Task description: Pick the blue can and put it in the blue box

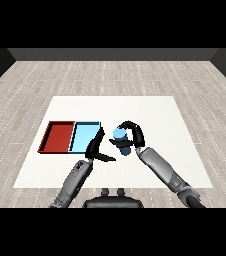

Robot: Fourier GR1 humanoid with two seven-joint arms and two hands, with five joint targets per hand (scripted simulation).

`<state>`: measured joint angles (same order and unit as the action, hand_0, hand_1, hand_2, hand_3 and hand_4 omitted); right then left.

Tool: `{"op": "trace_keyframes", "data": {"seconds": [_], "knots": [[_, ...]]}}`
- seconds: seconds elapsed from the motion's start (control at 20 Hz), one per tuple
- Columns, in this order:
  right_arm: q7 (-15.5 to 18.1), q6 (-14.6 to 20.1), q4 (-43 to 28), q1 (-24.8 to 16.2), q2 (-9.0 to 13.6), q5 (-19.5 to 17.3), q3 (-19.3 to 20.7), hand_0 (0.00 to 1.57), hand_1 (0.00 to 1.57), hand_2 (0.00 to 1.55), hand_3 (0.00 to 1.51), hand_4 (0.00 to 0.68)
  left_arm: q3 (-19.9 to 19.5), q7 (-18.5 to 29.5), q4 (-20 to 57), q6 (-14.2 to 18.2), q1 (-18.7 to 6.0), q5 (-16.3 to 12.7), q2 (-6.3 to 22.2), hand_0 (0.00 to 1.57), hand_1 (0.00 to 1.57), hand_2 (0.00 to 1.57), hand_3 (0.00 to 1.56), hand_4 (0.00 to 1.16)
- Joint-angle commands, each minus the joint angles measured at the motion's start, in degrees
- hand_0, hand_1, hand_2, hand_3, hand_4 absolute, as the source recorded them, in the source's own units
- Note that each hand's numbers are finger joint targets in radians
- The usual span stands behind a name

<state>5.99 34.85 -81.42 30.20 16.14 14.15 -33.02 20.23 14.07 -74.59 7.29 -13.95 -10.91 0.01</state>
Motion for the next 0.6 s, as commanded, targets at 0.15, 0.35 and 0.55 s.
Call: {"op": "trace_keyframes", "data": {"seconds": [0.15,0.35,0.55], "knots": [[2.3,-5.5,1.2,-3.8,-6.3,-5.9,4.4,1.49,1.49,1.46,1.4,0.616,1.6,0.9,2.0,1.0,-0.4,-1.7,0.0,0.0,0.0,0.0,0.0,0.0],[-5.6,-3.5,-4.1,-2.7,-7.8,-10.6,3.3,1.48,1.48,1.46,1.39,0.606,6.9,-0.2,3.0,6.9,-2.7,-6.1,0.0,0.0,0.0,0.0,0.0,0.0],[-4.5,-10.0,-1.1,-1.7,-8.9,-11.3,7.2,1.48,1.48,1.46,1.39,0.609,3.5,3.6,12.2,4.3,-9.4,-8.4,0.0,0.0,0.0,0.0,0.0,0.0]]}}
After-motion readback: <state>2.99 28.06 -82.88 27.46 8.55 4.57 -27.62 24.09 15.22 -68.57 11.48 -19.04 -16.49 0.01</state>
